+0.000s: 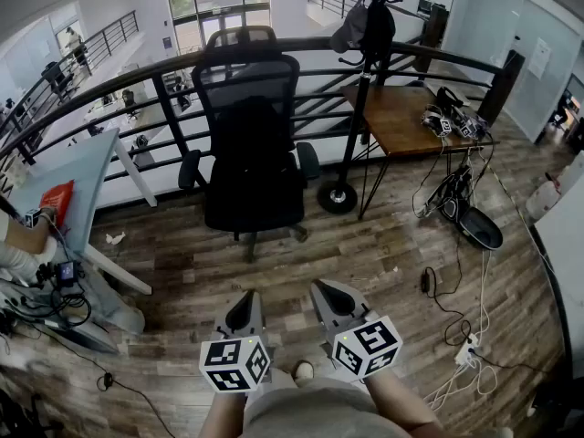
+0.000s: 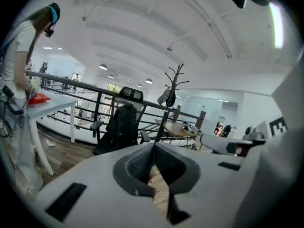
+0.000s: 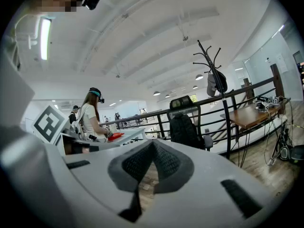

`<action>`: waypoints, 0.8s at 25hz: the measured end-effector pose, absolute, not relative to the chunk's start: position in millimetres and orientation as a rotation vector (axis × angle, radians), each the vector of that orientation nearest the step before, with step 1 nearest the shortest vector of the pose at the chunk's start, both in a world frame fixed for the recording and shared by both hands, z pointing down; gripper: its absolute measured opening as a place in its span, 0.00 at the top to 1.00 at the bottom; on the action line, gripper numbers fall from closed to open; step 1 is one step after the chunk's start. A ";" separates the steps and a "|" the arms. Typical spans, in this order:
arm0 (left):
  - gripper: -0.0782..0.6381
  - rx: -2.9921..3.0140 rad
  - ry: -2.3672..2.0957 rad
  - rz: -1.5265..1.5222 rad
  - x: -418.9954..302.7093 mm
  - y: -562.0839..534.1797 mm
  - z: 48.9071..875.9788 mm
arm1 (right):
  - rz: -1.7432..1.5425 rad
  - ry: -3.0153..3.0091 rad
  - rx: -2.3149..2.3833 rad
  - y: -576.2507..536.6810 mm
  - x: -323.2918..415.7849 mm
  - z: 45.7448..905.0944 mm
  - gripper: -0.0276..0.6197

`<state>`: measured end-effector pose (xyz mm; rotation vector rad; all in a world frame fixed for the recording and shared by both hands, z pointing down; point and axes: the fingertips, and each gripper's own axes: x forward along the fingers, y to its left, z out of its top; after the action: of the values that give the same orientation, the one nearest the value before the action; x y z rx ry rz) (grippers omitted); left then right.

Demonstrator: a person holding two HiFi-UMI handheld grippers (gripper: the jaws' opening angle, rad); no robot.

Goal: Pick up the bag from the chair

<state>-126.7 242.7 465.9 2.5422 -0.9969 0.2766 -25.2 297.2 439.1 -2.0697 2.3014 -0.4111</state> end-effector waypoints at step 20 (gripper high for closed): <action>0.89 2.486 -1.068 0.298 -137.4 243.7 474.7 | -0.442 2.384 -1.896 281.1 -35.9 432.9 0.95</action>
<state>-137.4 243.7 474.7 2.4862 -1.0677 0.2980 -35.9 281.1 432.9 -1.8964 2.3838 -0.4418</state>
